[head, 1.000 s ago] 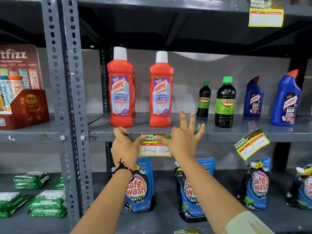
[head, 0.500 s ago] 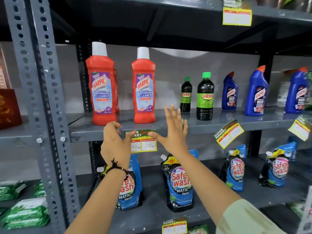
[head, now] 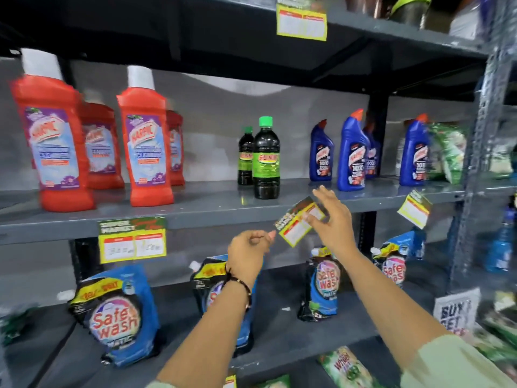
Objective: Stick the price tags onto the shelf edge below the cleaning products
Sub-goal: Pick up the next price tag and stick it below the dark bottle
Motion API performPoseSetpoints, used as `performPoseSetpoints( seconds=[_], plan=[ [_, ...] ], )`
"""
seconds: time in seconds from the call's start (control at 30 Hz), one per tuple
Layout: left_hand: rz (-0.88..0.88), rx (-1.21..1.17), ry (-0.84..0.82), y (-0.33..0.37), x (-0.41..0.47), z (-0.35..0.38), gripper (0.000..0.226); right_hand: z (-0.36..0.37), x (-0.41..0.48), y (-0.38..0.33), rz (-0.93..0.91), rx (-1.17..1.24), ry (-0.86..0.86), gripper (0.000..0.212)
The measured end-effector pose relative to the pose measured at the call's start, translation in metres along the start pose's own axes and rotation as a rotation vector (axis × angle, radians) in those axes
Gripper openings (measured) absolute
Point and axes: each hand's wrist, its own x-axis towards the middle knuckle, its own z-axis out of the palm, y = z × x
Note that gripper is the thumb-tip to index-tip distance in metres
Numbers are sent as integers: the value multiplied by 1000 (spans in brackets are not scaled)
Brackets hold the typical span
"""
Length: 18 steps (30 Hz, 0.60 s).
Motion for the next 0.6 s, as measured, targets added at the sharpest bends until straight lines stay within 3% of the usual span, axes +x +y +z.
performPoseSetpoints(
  seconds=[0.1,0.2,0.37,0.5,0.6],
  plan=[
    [-94,-102,93,-3,7,31,21,-10,18,26,-3,44,-101,40],
    [-81,-145,180,2,9,53,15,-13,33,40,-14,107,-218,31],
    [-58,-143,337,6,11,69,13,-10,44,36,12,221,-235,23],
    [-60,-98,317,7,10,66,20,-5,48,29,31,194,-253,15],
    [-48,-58,301,8,12,61,13,-3,49,29,51,206,-242,13]
  ],
)
